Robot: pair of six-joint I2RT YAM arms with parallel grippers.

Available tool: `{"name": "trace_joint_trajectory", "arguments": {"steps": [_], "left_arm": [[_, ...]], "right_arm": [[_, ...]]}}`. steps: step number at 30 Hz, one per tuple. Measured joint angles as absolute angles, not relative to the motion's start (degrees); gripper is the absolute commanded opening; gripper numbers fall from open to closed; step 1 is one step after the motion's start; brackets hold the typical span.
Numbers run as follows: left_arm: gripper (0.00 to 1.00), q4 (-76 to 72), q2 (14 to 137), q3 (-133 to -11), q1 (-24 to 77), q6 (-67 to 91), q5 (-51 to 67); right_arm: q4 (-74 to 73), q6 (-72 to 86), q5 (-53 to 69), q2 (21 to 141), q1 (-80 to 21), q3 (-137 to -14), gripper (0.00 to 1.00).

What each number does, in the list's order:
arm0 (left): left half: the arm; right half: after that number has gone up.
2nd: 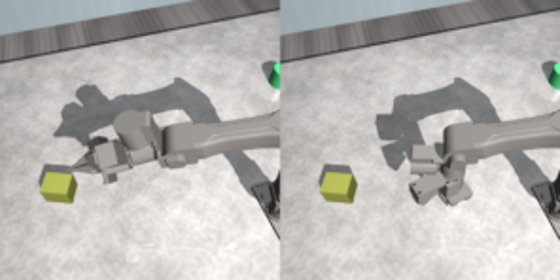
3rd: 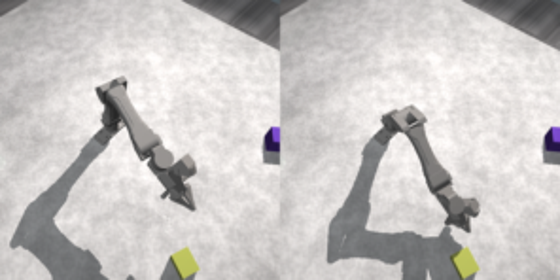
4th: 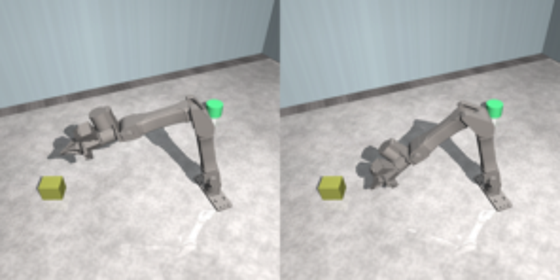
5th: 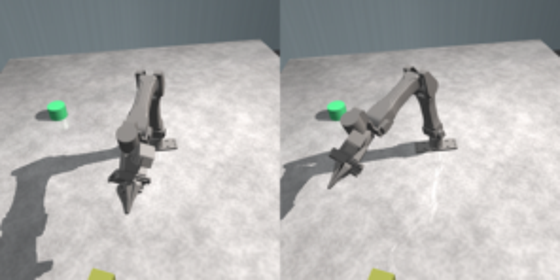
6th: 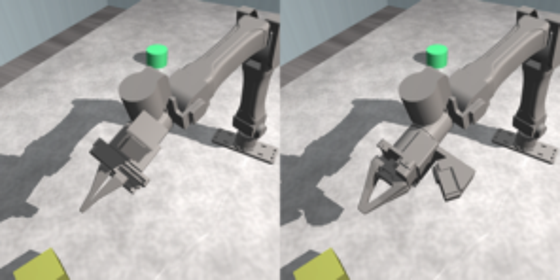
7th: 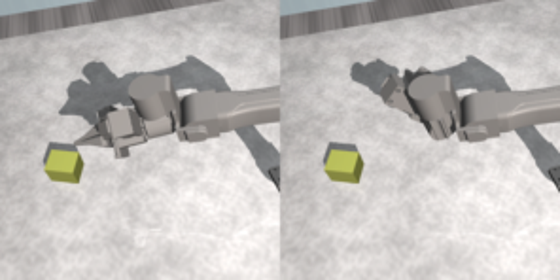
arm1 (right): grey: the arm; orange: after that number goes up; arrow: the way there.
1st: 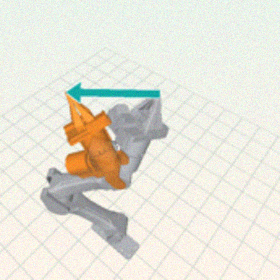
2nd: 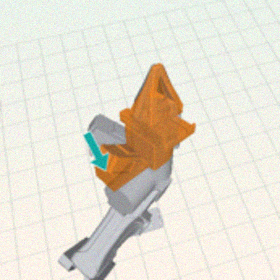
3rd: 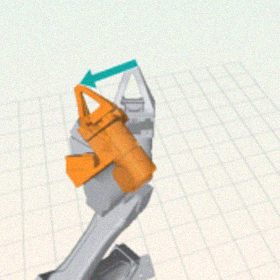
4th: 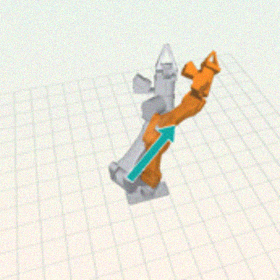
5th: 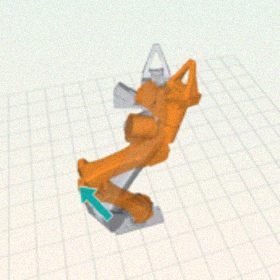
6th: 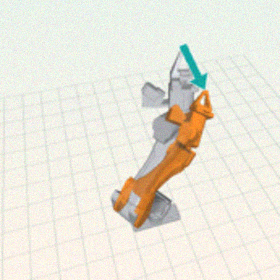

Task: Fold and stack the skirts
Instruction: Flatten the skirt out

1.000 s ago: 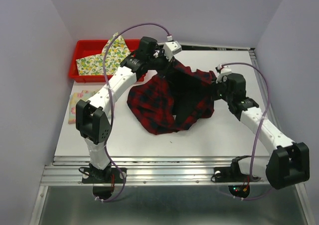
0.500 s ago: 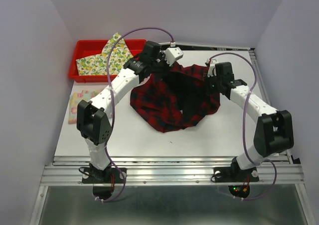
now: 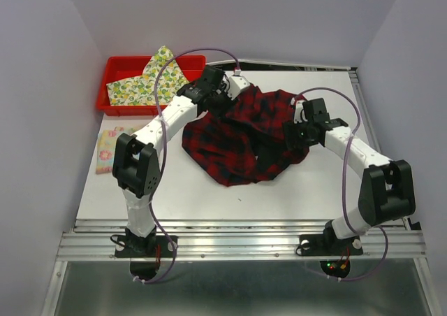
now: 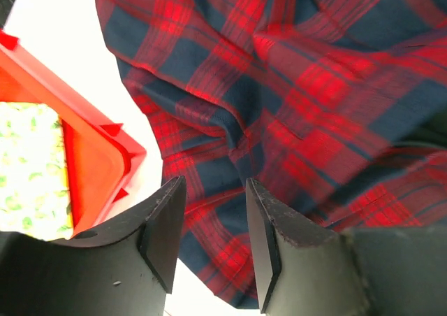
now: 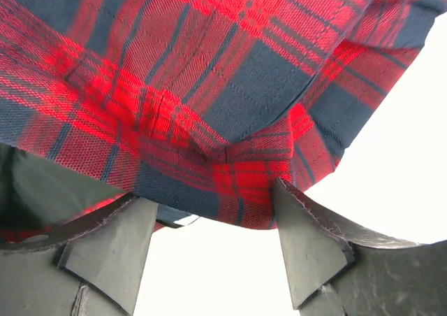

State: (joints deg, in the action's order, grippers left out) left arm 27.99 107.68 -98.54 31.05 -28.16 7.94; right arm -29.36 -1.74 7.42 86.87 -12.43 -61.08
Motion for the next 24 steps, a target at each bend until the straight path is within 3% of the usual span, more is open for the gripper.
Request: {"name": "trace_joint_trajectory", "arguments": {"steps": [6, 11, 24], "left_arm": [[0.61, 30.5, 109.7, -100.3, 31.0, -30.0, 11.6], [0.75, 33.0, 107.5, -100.5, 31.0, -36.5, 17.0], [0.76, 45.8, 100.4, -100.4, 32.7, -63.6, 15.7]], "right_arm": [[-30.1, -2.6, 7.8, 86.8, -12.4, -58.3, 0.64], [-30.2, -3.7, 10.0, 86.9, -12.4, -57.3, 0.61], [-30.1, -4.3, 12.3, 91.5, -12.4, -59.4, 0.60]]}}
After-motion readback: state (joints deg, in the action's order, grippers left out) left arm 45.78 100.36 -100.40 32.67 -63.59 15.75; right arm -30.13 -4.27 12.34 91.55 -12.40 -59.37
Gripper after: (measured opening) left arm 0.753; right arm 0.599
